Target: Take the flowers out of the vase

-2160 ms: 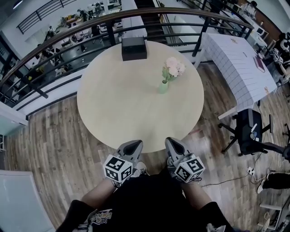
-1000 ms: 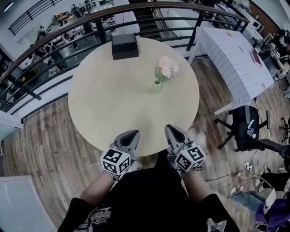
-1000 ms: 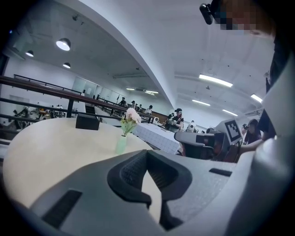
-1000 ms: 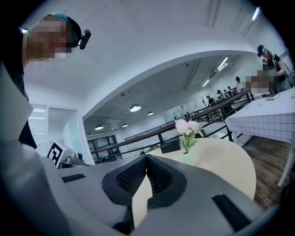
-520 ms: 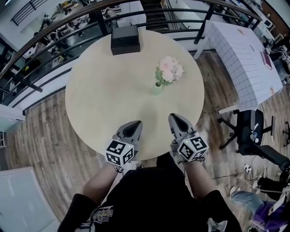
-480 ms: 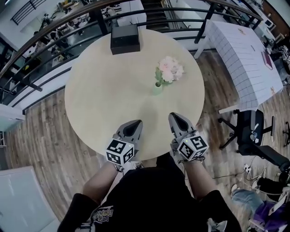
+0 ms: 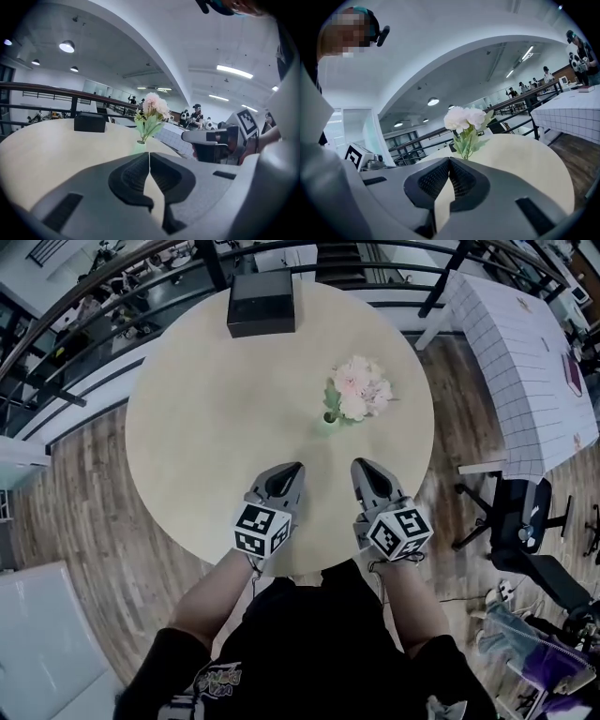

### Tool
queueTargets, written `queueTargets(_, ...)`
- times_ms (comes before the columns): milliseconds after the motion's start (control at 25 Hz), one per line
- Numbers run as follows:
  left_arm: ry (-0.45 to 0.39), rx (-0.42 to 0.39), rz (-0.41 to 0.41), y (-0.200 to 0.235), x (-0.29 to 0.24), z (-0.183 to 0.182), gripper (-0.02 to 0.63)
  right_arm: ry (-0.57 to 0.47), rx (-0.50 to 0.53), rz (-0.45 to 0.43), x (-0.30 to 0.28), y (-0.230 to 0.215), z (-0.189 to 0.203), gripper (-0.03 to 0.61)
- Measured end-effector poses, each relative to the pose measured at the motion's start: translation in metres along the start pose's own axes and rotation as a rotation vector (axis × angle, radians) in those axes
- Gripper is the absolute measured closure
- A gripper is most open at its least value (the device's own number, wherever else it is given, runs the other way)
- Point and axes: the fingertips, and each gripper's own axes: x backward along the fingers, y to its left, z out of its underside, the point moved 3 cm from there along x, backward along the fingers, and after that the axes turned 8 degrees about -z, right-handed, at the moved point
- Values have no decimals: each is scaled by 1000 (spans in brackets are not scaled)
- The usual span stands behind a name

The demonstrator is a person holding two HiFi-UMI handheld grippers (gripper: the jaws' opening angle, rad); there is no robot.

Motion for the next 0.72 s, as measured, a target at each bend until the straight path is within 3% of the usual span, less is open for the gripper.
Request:
queueTargets(120, 3, -14, -12, 5, -23, 2, 584, 23, -9, -1, -8, -13, 2, 557)
queueTargets(440, 28, -141, -22, 8, -87, 10, 388, 69, -18, -32, -27, -41, 11, 555)
queueTargets(560, 21, -196, -30, 10, -110, 9, 362, 85, -20, -42, -31, -49, 13, 555)
queueTargets(720, 17, -200, -38, 13, -127, 14, 345, 108, -10, -61, -33, -55, 16, 554)
